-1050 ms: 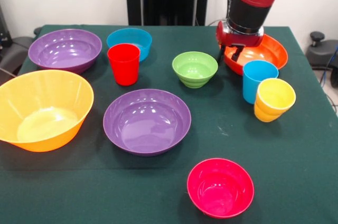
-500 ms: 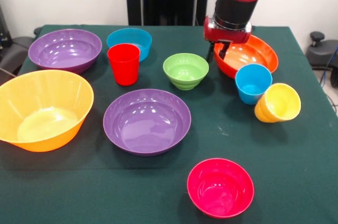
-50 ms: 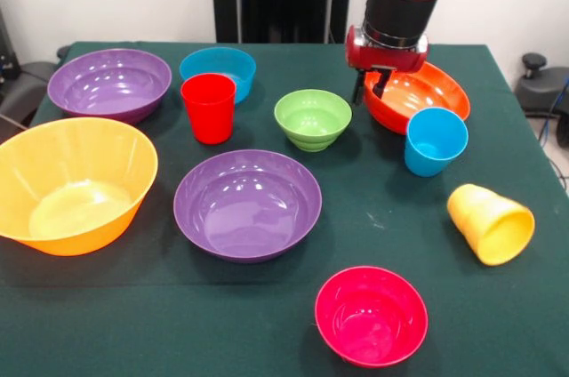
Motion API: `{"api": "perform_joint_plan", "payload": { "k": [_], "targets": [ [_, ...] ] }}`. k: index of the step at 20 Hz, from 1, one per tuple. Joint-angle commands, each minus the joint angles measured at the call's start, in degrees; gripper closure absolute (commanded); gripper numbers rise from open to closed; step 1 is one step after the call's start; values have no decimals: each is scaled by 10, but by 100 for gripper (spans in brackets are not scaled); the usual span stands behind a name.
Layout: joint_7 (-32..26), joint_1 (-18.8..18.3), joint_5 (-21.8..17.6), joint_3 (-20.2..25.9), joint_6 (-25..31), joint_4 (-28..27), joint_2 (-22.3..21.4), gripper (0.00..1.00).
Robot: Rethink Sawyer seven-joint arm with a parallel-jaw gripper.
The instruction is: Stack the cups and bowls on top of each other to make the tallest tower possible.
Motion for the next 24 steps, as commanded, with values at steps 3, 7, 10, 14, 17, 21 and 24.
{"api": "perform_joint_plan", "payload": {
  "k": [3, 7, 10, 14, 17, 21, 24],
  "targets": [
    [6, -2, -23, 57, -13, 10, 22, 100],
    [7, 0, -24, 56, -14, 9, 22, 100],
    [7, 0, -24, 57, -16, 11, 22, 100],
    [15, 0, -26, 61, -39, 25, 26, 100],
    [27, 8, -26, 57, -51, 43, 16, 100],
    [28, 7, -24, 59, -55, 53, 12, 100],
    [30, 9, -25, 57, -63, 49, 19, 100]
  ]
}}
